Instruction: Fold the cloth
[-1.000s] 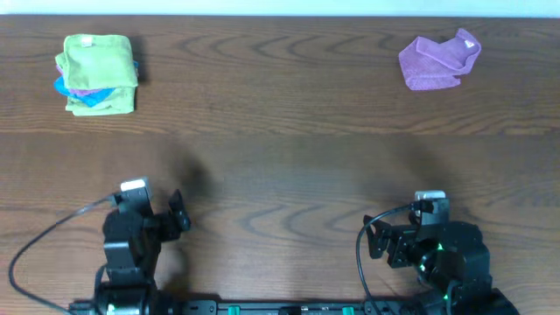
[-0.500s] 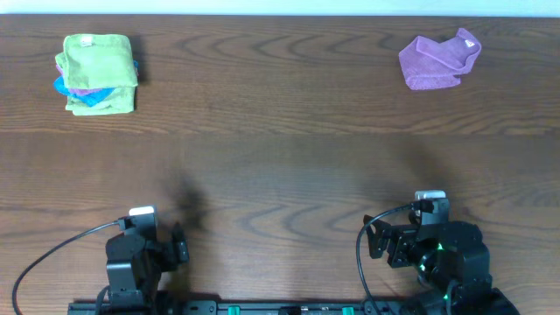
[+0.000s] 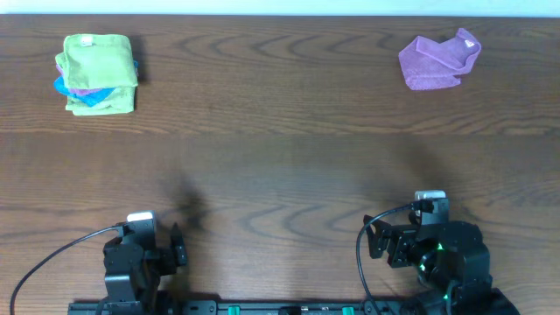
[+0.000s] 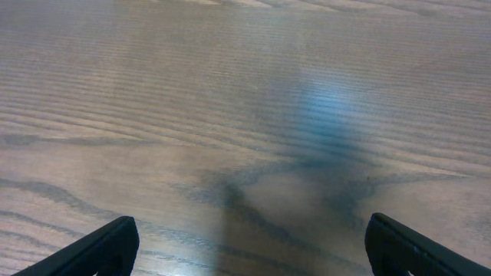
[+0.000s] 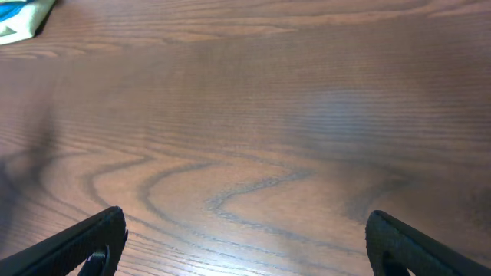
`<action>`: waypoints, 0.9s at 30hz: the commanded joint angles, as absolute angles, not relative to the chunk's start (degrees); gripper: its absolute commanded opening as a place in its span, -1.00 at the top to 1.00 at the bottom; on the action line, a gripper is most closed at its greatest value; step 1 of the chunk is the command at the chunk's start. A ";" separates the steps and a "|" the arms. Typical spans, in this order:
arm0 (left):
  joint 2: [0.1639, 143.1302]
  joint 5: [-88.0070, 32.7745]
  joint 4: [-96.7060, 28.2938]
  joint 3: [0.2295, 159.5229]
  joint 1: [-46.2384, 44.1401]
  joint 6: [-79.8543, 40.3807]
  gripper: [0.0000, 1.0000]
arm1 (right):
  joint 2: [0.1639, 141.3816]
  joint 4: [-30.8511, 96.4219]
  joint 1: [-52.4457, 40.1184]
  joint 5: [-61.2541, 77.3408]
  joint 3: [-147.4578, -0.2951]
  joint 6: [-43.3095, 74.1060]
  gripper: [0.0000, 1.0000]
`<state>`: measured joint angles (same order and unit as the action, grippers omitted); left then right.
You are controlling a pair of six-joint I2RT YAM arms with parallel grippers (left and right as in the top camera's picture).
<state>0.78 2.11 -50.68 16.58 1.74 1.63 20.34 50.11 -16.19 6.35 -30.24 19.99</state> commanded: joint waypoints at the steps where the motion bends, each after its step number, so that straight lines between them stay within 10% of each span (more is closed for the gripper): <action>1: 0.19 3.62 -54.39 16.10 1.85 3.25 -0.91 | 20.16 50.17 -15.77 5.80 -30.20 20.58 -0.98; 27: 0.25 3.60 -54.39 16.12 1.85 3.25 -0.91 | 17.39 50.89 -11.22 0.16 -28.60 19.09 -0.98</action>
<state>0.73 2.11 -50.70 16.58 1.74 1.76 19.33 51.07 -13.52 4.47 -30.04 19.94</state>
